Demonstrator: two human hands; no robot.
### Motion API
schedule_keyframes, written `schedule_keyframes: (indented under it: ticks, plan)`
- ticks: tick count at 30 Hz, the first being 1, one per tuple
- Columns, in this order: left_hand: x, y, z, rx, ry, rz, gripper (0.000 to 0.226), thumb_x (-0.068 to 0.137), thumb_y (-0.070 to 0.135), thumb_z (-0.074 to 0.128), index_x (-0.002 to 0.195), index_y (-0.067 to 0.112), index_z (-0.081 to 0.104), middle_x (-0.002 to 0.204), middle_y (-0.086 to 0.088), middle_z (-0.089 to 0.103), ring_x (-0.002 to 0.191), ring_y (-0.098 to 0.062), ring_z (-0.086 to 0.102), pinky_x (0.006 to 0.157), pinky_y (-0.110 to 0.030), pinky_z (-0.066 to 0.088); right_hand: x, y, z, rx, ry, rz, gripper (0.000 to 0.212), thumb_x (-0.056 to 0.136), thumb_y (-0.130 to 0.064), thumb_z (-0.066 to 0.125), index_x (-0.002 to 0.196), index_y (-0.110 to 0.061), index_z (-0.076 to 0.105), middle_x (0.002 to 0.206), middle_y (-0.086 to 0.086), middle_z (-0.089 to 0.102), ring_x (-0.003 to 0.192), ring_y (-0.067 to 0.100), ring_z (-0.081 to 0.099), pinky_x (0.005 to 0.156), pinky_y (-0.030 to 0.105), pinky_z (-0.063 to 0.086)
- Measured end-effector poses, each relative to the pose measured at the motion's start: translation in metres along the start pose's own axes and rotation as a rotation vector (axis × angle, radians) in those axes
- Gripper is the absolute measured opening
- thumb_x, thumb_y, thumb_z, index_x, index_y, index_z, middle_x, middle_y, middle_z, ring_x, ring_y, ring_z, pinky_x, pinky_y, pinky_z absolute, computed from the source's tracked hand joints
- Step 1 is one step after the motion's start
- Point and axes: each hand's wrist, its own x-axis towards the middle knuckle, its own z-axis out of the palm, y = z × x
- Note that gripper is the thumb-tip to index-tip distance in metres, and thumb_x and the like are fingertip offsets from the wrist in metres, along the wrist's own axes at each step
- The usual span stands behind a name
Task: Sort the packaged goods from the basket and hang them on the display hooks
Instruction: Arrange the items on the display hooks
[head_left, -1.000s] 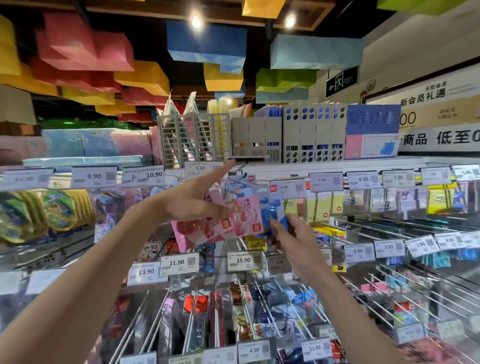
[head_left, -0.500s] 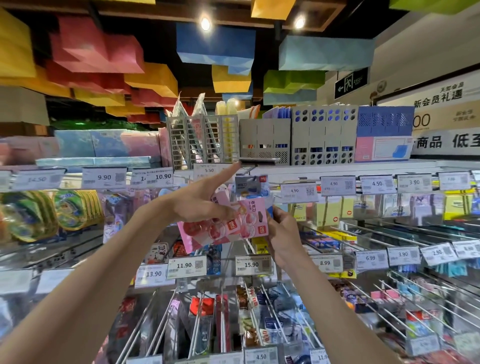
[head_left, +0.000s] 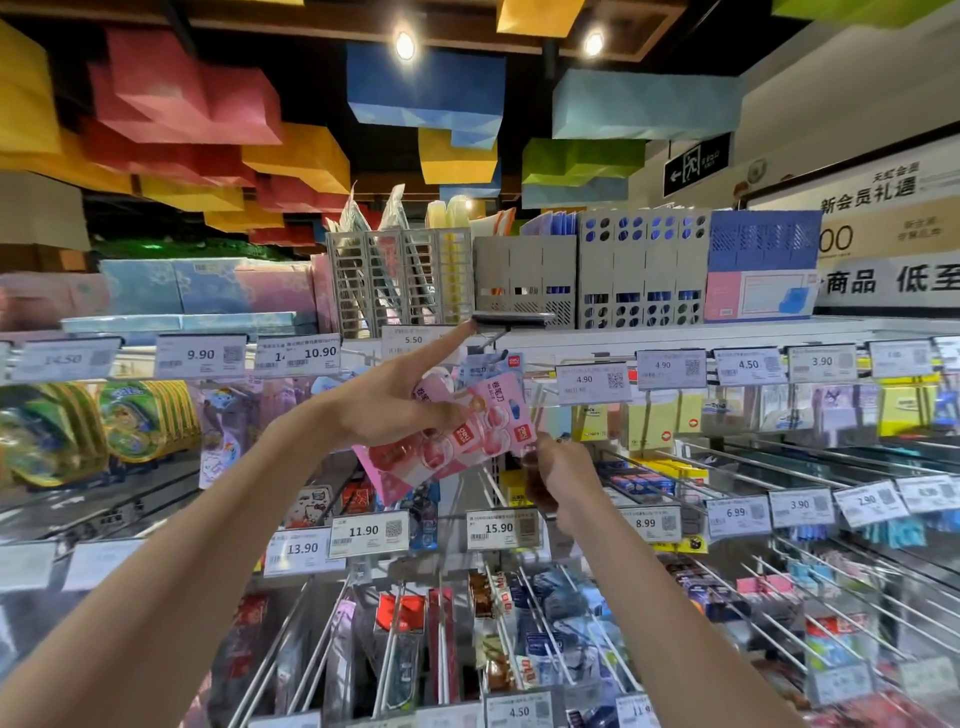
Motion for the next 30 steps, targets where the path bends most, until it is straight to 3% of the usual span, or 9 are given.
schedule_keyframes:
  ticks: [2, 4, 6, 10, 13, 17, 21, 25, 30]
  plan:
    - [0.000, -0.003, 0.001, -0.006, 0.005, 0.007, 0.091, 0.085, 0.044, 0.069, 0.149, 0.065, 0.009, 0.169, 0.019, 0.012, 0.143, 0.015, 0.025, 0.121, -0.032, 0.022, -0.013, 0.005, -0.008, 0.073, -0.202, -0.052, 0.006, 0.098, -0.005, 0.058, 0.097, -0.002, 0.064, 0.067, 0.005, 0.066, 0.060, 0.019, 0.060, 0.051, 0.025, 0.047]
    - [0.000, -0.004, 0.003, -0.014, 0.020, 0.020, 0.087, 0.086, 0.044, 0.070, 0.142, 0.074, 0.010, 0.169, 0.020, 0.012, 0.139, 0.020, 0.027, 0.120, -0.032, 0.022, -0.022, 0.009, -0.011, 0.168, -0.455, -0.118, 0.012, 0.092, 0.005, 0.064, 0.102, -0.003, 0.064, 0.088, 0.007, 0.074, 0.085, 0.023, 0.067, 0.065, 0.031, 0.054]
    - [0.002, -0.005, 0.005, -0.016, 0.045, 0.025, 0.087, 0.084, 0.047, 0.070, 0.139, 0.078, 0.011, 0.168, 0.023, 0.014, 0.150, 0.008, 0.018, 0.124, -0.037, 0.020, -0.026, 0.011, -0.007, 0.212, -0.546, -0.140, 0.018, 0.091, 0.002, 0.069, 0.107, -0.004, 0.064, 0.101, 0.010, 0.073, 0.095, 0.022, 0.069, 0.069, 0.031, 0.056]
    - [0.003, -0.002, 0.004, -0.092, 0.026, 0.022, 0.093, 0.080, 0.048, 0.074, 0.144, 0.074, 0.012, 0.167, 0.024, 0.014, 0.155, -0.002, 0.014, 0.127, -0.049, 0.019, -0.034, 0.003, 0.004, 0.461, -0.373, -0.136, 0.009, 0.095, -0.009, 0.066, 0.103, -0.014, 0.067, 0.097, 0.010, 0.073, 0.079, 0.017, 0.066, 0.056, 0.029, 0.049]
    - [0.003, 0.001, 0.002, -0.099, 0.019, 0.007, 0.099, 0.081, 0.043, 0.075, 0.152, 0.065, 0.010, 0.168, 0.022, 0.011, 0.155, -0.004, 0.014, 0.128, -0.048, 0.018, -0.033, -0.001, -0.002, 0.556, -0.270, -0.121, 0.011, 0.100, -0.017, 0.062, 0.110, -0.016, 0.068, 0.104, 0.011, 0.077, 0.089, 0.025, 0.069, 0.066, 0.037, 0.056]
    - [0.003, 0.003, 0.000, -0.054, 0.022, -0.017, 0.101, 0.088, 0.029, 0.075, 0.160, 0.051, 0.007, 0.170, 0.016, 0.012, 0.154, -0.006, 0.014, 0.127, -0.045, 0.019, -0.029, 0.002, -0.006, 0.256, -0.210, -0.262, 0.012, 0.107, -0.024, 0.053, 0.107, -0.021, 0.065, 0.097, 0.001, 0.078, 0.082, 0.020, 0.072, 0.056, 0.029, 0.049]
    - [0.003, 0.003, 0.000, -0.044, 0.004, -0.036, 0.097, 0.095, 0.016, 0.073, 0.161, 0.045, 0.008, 0.170, 0.012, 0.013, 0.144, -0.006, 0.033, 0.115, -0.028, 0.028, -0.015, 0.007, -0.006, 0.019, -0.037, -0.440, 0.023, 0.109, -0.019, 0.045, 0.098, -0.009, 0.063, 0.081, 0.010, 0.061, 0.067, 0.024, 0.044, 0.053, 0.032, 0.032]
    - [0.003, 0.001, -0.002, -0.039, 0.012, -0.049, 0.097, 0.094, 0.017, 0.074, 0.159, 0.051, 0.010, 0.169, 0.011, 0.017, 0.129, -0.009, 0.051, 0.117, -0.040, 0.037, -0.004, 0.006, -0.001, 0.019, 0.007, -0.472, 0.026, 0.109, -0.021, 0.045, 0.098, -0.001, 0.058, 0.076, 0.012, 0.051, 0.065, 0.024, 0.042, 0.062, 0.039, 0.037]
    - [0.002, 0.002, 0.000, -0.062, 0.012, -0.041, 0.100, 0.094, 0.013, 0.073, 0.160, 0.051, 0.007, 0.169, 0.013, 0.008, 0.098, -0.012, 0.071, 0.100, -0.045, 0.055, 0.013, 0.004, 0.008, 0.036, -0.003, -0.475, 0.027, 0.106, -0.033, 0.047, 0.102, -0.012, 0.065, 0.076, 0.013, 0.051, 0.064, 0.026, 0.042, 0.063, 0.041, 0.037]
